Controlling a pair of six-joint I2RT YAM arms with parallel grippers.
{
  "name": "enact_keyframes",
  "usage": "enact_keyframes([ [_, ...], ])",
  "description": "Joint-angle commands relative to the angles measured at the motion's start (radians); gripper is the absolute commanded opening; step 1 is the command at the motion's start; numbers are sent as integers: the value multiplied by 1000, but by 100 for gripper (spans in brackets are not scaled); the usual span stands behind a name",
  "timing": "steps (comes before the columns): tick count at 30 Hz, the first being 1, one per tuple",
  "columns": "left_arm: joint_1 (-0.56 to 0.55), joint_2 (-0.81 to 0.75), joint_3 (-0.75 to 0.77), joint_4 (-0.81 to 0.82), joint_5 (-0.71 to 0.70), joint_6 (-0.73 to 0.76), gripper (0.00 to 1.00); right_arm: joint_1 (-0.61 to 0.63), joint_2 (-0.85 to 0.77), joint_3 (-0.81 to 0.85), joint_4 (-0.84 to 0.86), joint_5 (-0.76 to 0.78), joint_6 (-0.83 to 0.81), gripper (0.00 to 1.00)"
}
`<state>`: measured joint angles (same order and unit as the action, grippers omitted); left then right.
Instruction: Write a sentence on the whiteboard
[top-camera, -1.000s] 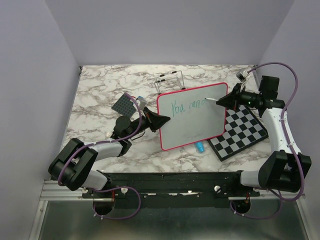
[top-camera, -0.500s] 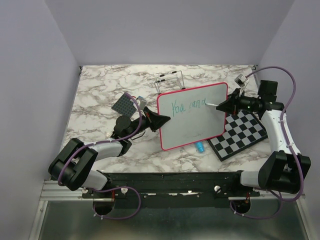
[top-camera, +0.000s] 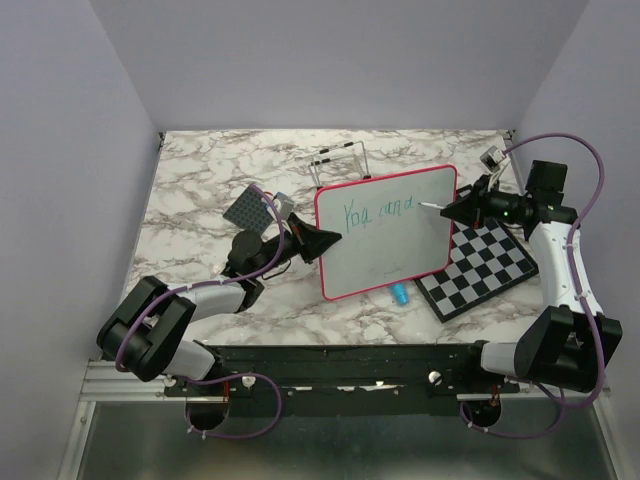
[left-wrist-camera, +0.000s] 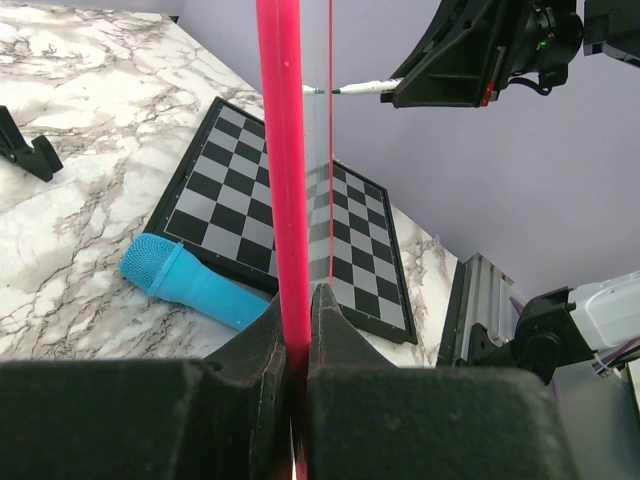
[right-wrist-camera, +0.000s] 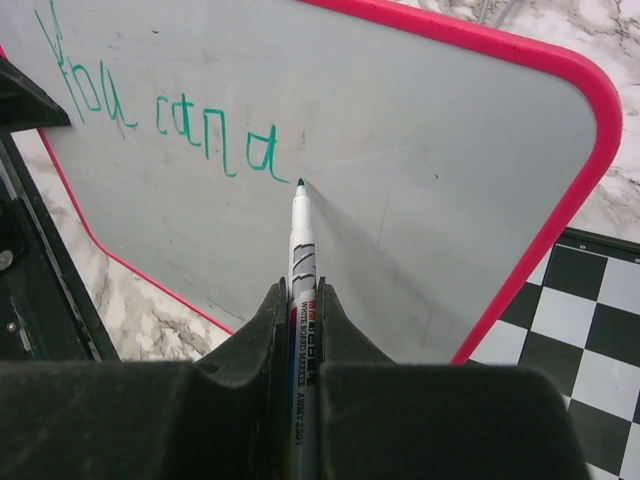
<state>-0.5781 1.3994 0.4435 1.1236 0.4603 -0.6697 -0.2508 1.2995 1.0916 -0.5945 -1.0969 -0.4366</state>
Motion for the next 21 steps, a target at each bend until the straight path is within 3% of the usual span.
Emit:
enact_keyframes([
  [1, -2, 23, 3, -64, 15, 117, 0, -7, 9, 17, 62, -20, 50, 1],
  [13, -3, 35, 8, -51, 23, 111, 0, 5, 47, 42, 117, -50, 111, 1],
  [21, -3, 36, 8, -51, 18, 108, 0, 21, 60, 42, 52, -63, 49, 1],
])
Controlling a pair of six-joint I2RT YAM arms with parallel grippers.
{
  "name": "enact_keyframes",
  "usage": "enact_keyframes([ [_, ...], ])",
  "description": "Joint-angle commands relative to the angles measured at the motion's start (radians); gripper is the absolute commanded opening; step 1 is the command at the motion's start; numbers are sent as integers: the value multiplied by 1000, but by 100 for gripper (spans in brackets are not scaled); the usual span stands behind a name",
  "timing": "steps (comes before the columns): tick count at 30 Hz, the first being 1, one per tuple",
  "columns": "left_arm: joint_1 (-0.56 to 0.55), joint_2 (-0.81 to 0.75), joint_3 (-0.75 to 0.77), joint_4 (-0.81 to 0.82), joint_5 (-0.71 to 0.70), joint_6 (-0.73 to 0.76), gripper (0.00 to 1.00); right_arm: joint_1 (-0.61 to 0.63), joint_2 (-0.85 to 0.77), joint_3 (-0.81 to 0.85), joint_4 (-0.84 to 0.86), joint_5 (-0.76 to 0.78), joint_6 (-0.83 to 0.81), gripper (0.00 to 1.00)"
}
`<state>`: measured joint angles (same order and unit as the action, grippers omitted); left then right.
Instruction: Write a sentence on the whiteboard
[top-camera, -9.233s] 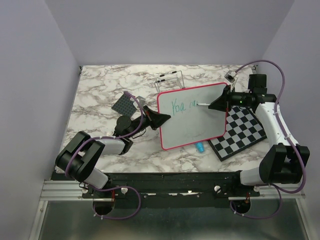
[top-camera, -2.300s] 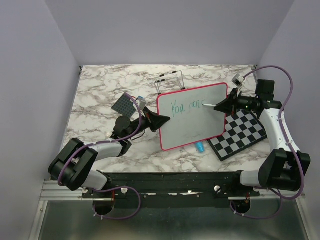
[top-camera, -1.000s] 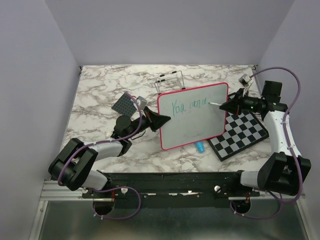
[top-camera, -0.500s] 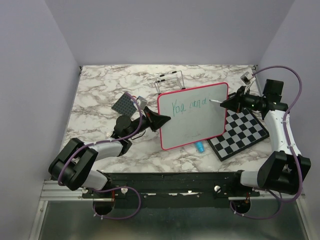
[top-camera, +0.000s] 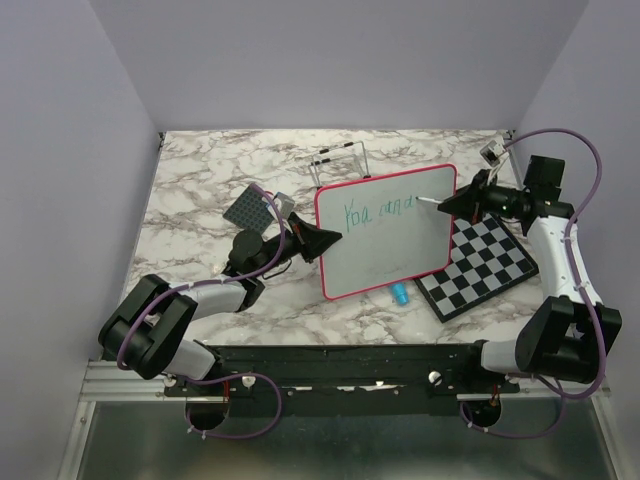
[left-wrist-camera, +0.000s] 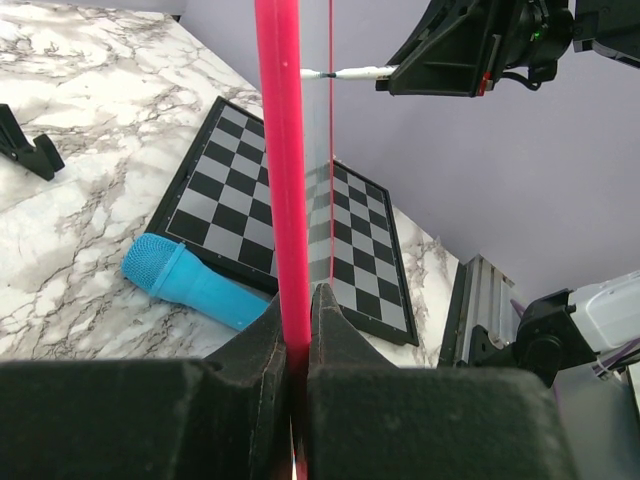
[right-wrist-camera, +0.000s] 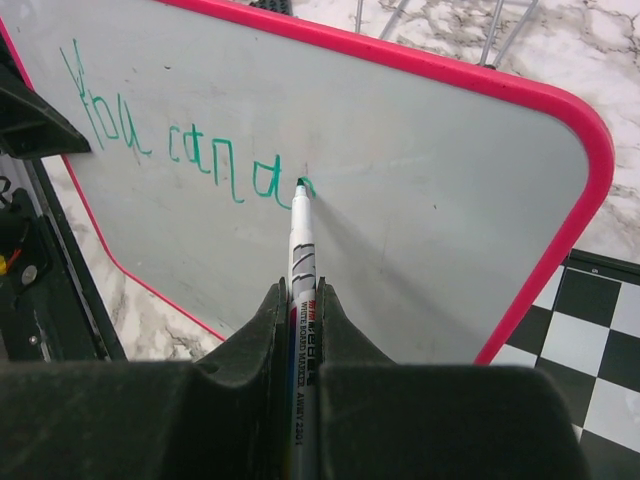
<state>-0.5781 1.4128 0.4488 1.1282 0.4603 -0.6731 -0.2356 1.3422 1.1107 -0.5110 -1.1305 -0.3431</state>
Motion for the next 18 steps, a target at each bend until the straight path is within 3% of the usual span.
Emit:
enact_keyframes([
  [1, -3, 23, 2, -56, 18, 113, 0, 7, 18, 20, -40, -29, -53, 1],
  [18, -3, 17, 1, -68, 18, 122, 0, -31, -9, 17, -110, 34, -99, 1],
])
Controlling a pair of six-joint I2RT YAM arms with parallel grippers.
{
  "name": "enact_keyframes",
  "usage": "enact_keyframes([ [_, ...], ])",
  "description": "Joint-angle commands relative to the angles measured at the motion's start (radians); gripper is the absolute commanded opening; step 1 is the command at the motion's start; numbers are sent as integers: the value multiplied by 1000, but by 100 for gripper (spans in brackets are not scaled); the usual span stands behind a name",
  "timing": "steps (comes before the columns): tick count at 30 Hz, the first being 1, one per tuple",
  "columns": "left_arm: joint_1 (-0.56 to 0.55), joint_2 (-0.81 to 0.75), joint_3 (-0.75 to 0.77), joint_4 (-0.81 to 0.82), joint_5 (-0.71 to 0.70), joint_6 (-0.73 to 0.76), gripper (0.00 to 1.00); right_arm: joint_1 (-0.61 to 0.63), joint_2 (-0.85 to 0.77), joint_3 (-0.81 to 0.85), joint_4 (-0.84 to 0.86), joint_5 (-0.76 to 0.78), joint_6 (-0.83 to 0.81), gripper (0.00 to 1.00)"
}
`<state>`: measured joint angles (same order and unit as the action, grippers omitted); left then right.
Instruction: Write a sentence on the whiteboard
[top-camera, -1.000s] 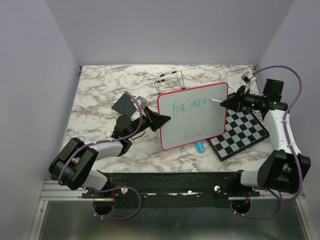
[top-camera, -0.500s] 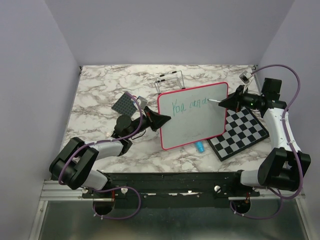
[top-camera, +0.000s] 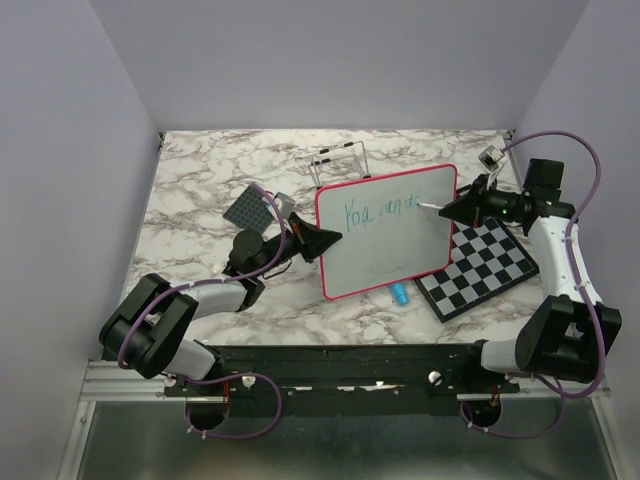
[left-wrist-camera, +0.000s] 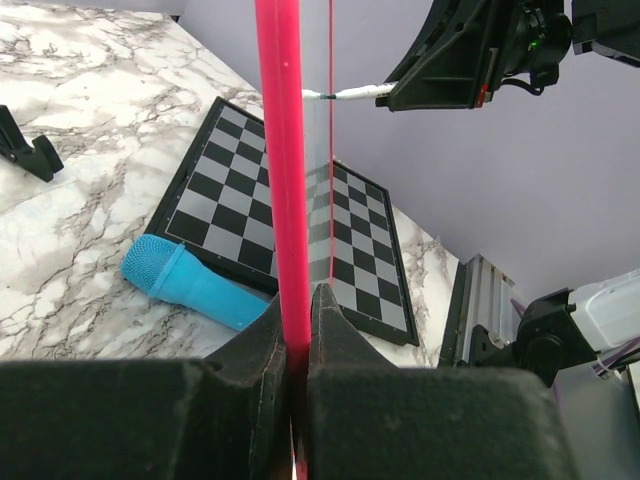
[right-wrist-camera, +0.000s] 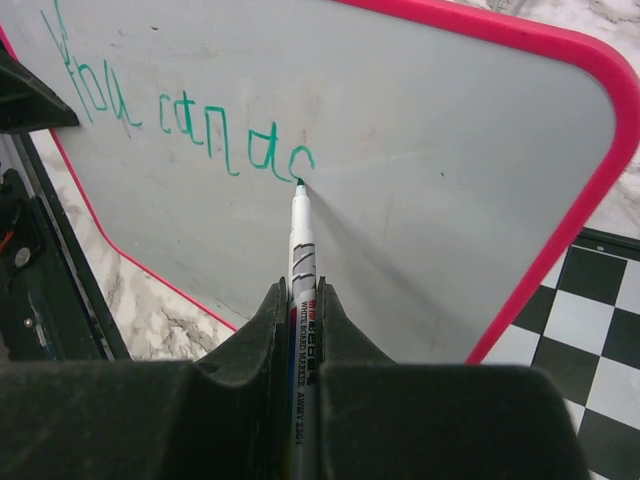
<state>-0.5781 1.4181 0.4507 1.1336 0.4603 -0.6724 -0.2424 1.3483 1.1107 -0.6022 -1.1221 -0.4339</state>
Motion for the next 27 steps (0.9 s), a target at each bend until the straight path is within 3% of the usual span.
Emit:
enact_keyframes([
  [1, -3, 12, -3, -74, 18, 122, 0, -29, -15, 20, -19, 22, -8, 1],
  [10, -2, 13, 0, -78, 20, 123, 0, -34, -11, 87, -1, -39, 32, 1],
  [19, -3, 18, 3, -74, 24, 123, 0, -34, 21, 115, 125, 2, 152, 1],
  [27, -3, 24, 5, -71, 28, 122, 0, -34, 49, 97, 84, 1, 112, 1],
])
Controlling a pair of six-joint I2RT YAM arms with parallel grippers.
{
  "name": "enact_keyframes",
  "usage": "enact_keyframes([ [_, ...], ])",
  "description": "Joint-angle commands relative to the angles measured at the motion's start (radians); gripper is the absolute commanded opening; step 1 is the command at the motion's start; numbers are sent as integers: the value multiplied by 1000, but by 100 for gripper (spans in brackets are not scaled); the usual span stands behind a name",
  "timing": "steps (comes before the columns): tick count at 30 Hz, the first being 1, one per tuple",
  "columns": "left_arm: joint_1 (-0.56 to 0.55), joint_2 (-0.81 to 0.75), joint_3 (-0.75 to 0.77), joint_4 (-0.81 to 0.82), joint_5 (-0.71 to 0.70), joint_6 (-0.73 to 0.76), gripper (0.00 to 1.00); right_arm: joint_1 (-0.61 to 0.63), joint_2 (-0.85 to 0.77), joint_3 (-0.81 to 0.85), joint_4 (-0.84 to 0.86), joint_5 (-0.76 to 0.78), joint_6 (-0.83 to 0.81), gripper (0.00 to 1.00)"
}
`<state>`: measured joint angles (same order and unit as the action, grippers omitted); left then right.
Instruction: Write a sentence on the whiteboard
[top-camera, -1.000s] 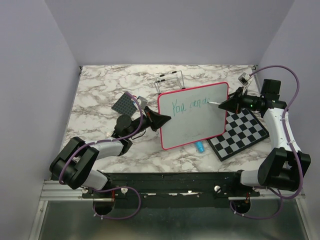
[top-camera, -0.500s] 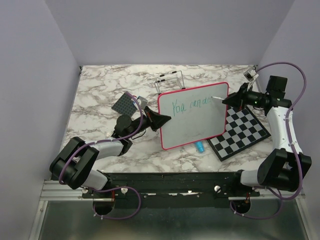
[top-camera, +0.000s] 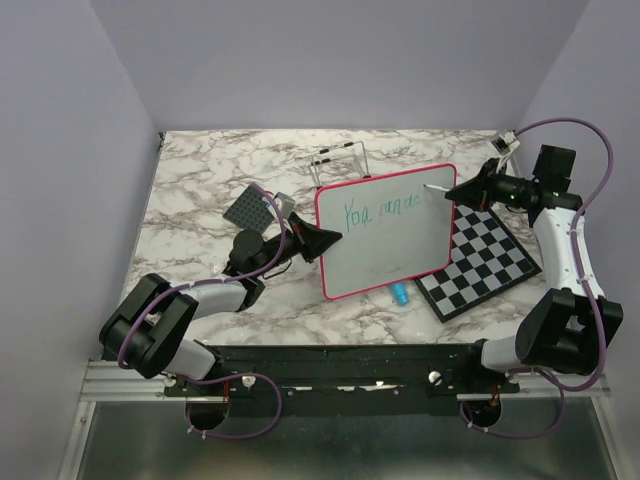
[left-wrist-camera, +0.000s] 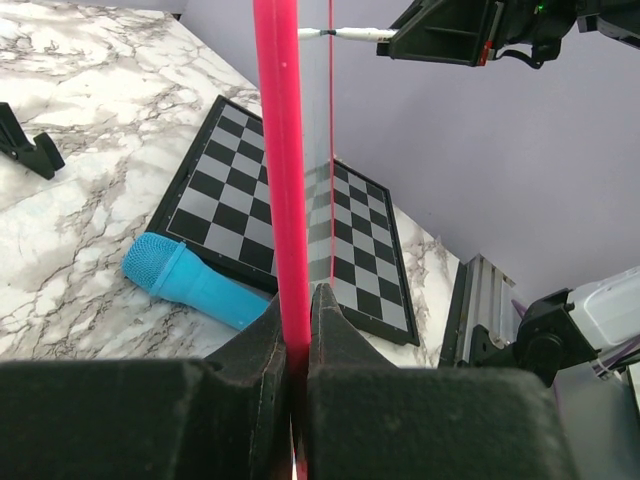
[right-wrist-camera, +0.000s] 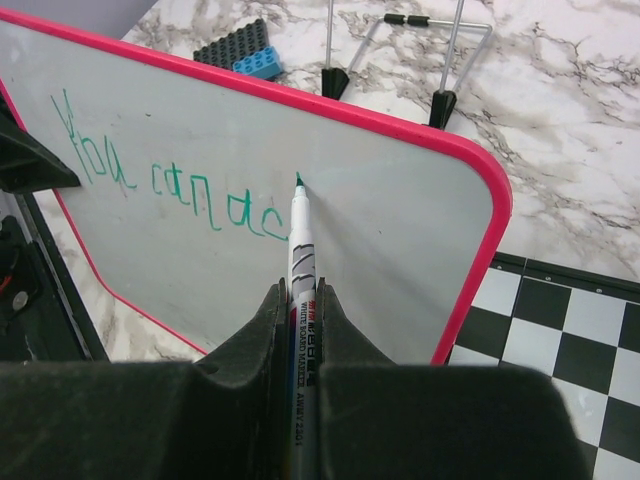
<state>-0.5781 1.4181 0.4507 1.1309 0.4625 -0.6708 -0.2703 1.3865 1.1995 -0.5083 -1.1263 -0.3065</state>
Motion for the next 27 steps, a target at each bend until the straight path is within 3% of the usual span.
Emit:
enact_keyframes([
  [1, -3, 22, 5, -68, 25, 120, 0, -6, 8, 0, -16, 5, -29, 1],
  [15, -3, 28, 0, -63, 19, 120, 0, -6, -50, -104, -153, 19, -178, 1],
  [27, -3, 27, -1, -60, 22, 119, 0, -6, -34, -28, -105, 5, -112, 1],
])
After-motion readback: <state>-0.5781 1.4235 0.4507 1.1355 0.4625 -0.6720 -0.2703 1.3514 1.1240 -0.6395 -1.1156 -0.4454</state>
